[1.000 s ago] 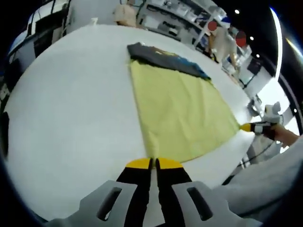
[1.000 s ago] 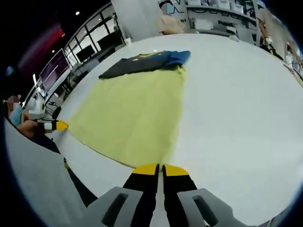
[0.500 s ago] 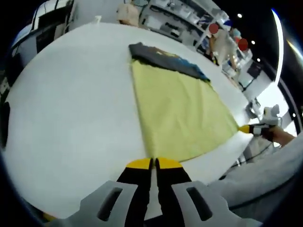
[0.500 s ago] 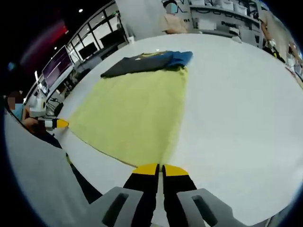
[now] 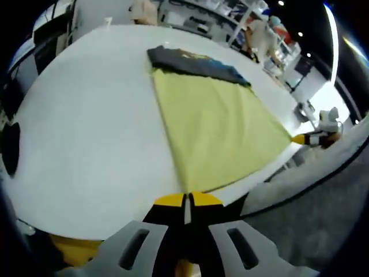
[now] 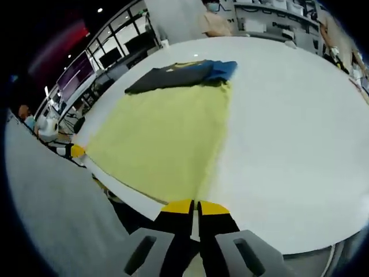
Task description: Fold the garment on the visible template until the final outline fits inside the template.
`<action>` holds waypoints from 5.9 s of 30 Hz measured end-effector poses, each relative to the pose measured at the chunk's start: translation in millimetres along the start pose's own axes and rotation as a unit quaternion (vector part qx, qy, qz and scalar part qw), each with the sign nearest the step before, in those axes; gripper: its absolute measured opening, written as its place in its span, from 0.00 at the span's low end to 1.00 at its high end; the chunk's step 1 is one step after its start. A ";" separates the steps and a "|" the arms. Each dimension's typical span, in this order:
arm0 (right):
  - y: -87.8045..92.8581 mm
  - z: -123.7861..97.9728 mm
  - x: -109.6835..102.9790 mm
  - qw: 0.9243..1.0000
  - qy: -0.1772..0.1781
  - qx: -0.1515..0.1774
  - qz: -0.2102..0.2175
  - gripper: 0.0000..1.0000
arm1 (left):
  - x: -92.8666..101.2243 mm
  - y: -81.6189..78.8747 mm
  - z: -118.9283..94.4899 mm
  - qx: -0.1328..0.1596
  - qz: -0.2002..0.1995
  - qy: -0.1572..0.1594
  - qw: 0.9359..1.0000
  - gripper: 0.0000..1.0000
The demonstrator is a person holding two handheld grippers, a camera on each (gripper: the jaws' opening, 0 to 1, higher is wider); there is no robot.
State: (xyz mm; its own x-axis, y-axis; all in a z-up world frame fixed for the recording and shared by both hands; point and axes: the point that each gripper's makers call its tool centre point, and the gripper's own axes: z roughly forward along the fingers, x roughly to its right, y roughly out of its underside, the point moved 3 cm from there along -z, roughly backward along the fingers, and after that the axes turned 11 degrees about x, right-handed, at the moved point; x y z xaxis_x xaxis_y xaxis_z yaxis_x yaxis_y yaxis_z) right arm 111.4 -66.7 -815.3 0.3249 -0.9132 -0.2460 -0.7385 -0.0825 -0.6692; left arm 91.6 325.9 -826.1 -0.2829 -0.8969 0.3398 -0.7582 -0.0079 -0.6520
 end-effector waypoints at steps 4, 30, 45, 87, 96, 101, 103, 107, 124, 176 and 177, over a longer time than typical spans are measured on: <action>-1.0 1.3 0.6 1.000 0.001 -0.003 -0.001 0.00 | -0.7 -1.4 2.0 0.001 -0.001 -0.001 1.000 0.00; -57.3 -6.7 -8.3 0.998 -0.005 0.062 -0.005 0.00 | 14.4 -54.6 -1.4 0.074 0.012 0.026 0.997 0.00; -109.1 -5.2 11.6 0.991 -0.010 0.132 0.025 0.00 | 11.9 -110.8 3.1 0.137 0.027 0.015 0.990 0.00; -304.0 38.4 45.9 0.963 -0.034 0.264 0.042 0.00 | -26.5 -325.9 54.5 0.304 0.050 0.000 0.951 0.00; -335.2 79.0 63.6 0.962 -0.031 0.266 0.059 0.00 | -45.3 -353.8 83.6 0.297 0.047 -0.009 0.954 0.00; -341.7 104.7 73.1 0.961 -0.027 0.263 0.076 0.00 | -58.8 -362.3 108.7 0.284 0.042 -0.013 0.958 0.00; -342.4 113.9 76.3 0.961 -0.025 0.262 0.080 0.00 | -65.1 -361.9 118.3 0.277 0.039 -0.015 0.960 0.00; -340.8 136.9 88.0 0.962 -0.017 0.255 0.099 0.00 | -75.9 -357.6 143.6 0.261 0.016 -0.015 0.965 0.00; -320.9 205.9 123.5 0.961 0.029 0.215 0.174 0.00 | -108.5 -343.2 208.8 0.205 -0.054 -0.030 0.977 0.00; -282.8 184.1 115.9 0.985 -0.012 0.161 -0.051 0.28 | -101.1 -308.9 181.2 0.190 0.098 -0.036 0.976 0.37; -283.1 184.7 116.2 0.985 -0.017 0.162 -0.053 0.29 | -100.4 -306.5 179.1 0.192 0.100 -0.034 0.976 0.39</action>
State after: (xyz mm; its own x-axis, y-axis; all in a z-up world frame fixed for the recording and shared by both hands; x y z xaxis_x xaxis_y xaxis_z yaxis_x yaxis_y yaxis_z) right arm 467.3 -75.7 -783.9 0.4138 -0.8921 -0.1813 -0.4732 -0.0406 -0.8800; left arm 457.6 339.3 -781.8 -0.3531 -0.9247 0.1420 -0.4121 0.0174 -0.9110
